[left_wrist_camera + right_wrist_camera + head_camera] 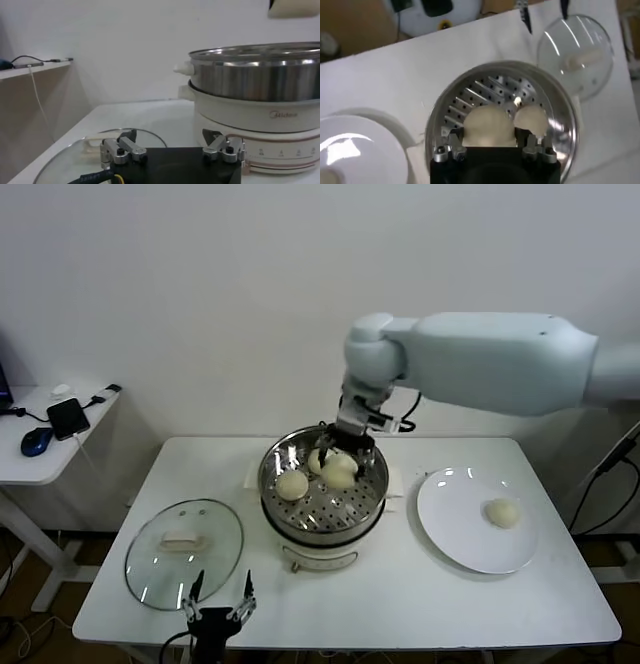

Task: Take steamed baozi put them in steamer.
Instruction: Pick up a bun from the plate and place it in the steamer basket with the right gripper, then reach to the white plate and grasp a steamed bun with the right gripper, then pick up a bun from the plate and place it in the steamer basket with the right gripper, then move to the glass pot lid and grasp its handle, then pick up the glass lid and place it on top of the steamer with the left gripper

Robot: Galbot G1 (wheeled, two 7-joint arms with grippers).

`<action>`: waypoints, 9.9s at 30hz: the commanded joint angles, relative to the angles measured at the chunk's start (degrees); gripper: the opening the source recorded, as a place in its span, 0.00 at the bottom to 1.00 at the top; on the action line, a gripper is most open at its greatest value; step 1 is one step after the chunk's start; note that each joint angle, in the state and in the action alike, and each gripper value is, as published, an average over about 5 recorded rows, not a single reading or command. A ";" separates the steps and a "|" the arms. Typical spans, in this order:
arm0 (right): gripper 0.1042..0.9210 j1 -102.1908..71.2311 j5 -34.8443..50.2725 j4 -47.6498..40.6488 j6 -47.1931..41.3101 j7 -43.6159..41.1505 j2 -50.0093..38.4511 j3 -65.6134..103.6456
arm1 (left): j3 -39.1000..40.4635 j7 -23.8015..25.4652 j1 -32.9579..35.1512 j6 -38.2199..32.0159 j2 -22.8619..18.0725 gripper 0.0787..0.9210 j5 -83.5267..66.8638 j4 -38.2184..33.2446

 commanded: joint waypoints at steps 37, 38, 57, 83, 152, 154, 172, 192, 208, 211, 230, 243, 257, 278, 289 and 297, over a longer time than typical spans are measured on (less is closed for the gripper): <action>0.88 9.33 20.35 -18.05 0.56 -5.16 -12.51 -9.94 | 1.60 -0.29 0.68 -0.78 -0.34 0.88 1.08 0.19; 0.88 10.16 20.31 -19.18 -2.26 -5.52 -14.60 -11.52 | 1.61 -0.30 0.68 -0.80 -0.32 0.88 1.09 0.16; 0.88 -26.29 -2.85 -30.30 -18.71 -0.53 -34.82 9.94 | 0.02 0.91 0.69 0.34 -1.20 0.88 -1.49 -1.01; 0.88 -41.88 -9.67 -45.17 -17.97 3.44 -22.47 27.70 | -1.52 0.61 1.50 -0.18 -1.66 0.88 -1.40 -0.32; 0.81 -10.48 35.81 -11.18 -41.67 18.56 -2.25 -6.91 | 1.00 0.96 -0.16 1.13 -0.16 0.88 -2.20 -1.85; 0.85 -8.57 36.38 -11.19 -39.93 16.08 -2.81 -7.13 | 1.01 0.98 0.04 1.17 -0.13 0.88 -2.17 -2.12; 0.88 -25.83 32.79 -7.07 -32.18 46.67 -27.55 39.91 | -0.69 2.28 -0.12 -1.37 1.18 0.88 -2.54 -5.52; 0.88 -118.07 21.82 5.82 -17.34 56.59 -27.84 124.61 | -3.58 3.56 -4.75 -4.78 5.85 0.88 -0.41 -2.58; 0.88 -134.02 17.57 3.12 3.12 51.94 -5.21 122.80 | -5.14 -11.24 -7.89 -10.14 9.15 0.88 23.59 5.40; 0.88 -134.45 15.96 3.32 2.95 52.84 -3.34 122.17 | -5.99 -16.82 -8.50 -10.13 10.94 0.88 39.17 9.43; 0.88 -135.10 13.57 8.19 -3.67 56.57 -4.59 122.33 | -10.63 -18.37 -13.83 3.92 19.94 0.88 65.81 29.50; 0.88 -134.77 13.82 9.71 -5.19 56.94 -4.59 122.59 | -9.20 -15.10 -16.66 6.48 18.87 0.88 64.00 28.22; 0.88 -134.73 13.81 9.40 -5.13 56.77 -4.62 123.25 | -6.83 -13.83 -20.41 7.33 16.24 0.88 65.34 28.79; 0.88 -133.40 12.12 8.63 -5.49 57.31 -4.03 122.20 | -5.80 -14.86 -24.28 8.33 16.00 0.59 65.19 35.42; 0.88 -132.92 12.22 9.14 -6.80 57.61 -4.13 122.35 | -6.33 -16.34 -24.33 6.95 14.85 0.21 65.61 35.35; 0.88 -133.56 12.35 10.17 -7.29 57.53 -4.05 123.20 | -7.68 -12.98 -20.25 7.98 16.84 0.06 61.73 23.33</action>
